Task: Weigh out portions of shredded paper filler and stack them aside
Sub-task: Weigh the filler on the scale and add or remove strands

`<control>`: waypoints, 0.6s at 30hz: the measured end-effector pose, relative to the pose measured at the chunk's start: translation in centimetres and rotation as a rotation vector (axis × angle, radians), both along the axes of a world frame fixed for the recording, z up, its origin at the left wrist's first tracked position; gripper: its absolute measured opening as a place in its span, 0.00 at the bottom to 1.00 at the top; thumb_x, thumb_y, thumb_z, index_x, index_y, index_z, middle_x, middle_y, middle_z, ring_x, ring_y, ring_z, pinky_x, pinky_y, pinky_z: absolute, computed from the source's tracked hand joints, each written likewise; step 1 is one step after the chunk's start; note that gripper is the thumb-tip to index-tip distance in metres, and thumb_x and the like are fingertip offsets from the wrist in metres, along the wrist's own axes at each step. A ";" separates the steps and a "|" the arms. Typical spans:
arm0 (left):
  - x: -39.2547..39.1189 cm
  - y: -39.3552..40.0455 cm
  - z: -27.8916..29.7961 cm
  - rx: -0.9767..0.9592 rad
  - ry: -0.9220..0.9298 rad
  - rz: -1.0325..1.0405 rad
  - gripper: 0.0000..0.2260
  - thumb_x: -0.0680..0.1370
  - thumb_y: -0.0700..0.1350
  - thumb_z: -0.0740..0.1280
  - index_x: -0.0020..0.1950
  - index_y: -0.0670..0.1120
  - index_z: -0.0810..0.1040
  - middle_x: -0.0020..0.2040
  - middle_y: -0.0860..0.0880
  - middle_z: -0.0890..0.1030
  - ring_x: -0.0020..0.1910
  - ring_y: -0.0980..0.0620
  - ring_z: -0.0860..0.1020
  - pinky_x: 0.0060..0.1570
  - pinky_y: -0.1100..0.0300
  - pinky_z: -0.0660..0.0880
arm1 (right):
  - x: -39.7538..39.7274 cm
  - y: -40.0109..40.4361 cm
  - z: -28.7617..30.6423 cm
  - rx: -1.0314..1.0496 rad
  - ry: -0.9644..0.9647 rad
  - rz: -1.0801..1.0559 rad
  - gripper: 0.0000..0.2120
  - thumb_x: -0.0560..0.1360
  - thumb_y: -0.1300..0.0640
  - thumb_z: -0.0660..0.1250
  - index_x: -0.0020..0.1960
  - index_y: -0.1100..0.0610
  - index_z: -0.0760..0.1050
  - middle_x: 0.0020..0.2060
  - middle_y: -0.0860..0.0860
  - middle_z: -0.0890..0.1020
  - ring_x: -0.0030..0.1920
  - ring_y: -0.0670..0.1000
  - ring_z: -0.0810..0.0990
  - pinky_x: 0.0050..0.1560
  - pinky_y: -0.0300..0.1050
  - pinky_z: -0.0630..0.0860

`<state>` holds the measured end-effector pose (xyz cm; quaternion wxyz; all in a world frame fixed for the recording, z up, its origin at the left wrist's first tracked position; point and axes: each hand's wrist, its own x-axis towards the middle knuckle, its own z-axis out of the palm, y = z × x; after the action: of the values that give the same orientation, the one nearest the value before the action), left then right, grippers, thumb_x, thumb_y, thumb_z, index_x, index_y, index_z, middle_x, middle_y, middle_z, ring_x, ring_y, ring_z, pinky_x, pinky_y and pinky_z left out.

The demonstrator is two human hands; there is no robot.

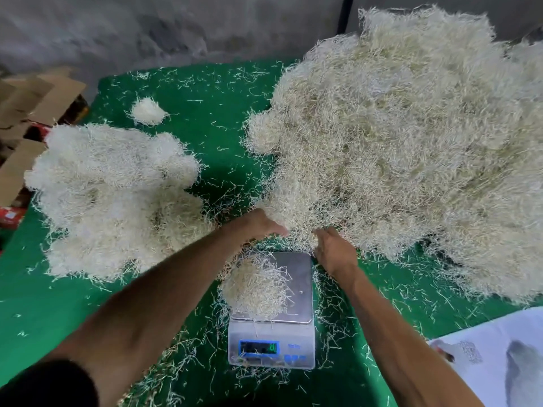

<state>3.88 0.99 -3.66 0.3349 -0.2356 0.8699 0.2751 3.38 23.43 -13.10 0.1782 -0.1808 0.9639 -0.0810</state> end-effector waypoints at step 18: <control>0.6 1.0 2.1 0.245 0.867 0.241 0.07 0.80 0.42 0.64 0.44 0.45 0.79 0.38 0.49 0.81 0.34 0.60 0.77 0.36 0.59 0.78 | -1.6 -0.9 4.5 -0.722 0.005 -0.370 0.32 0.80 0.46 0.70 0.78 0.55 0.65 0.50 0.46 0.79 0.37 0.47 0.81 0.46 0.47 0.82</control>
<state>4.48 1.98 -1.52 -0.0687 -0.1571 0.8571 0.4857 1.82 22.48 -8.63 0.0834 -0.0553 0.8902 -0.4444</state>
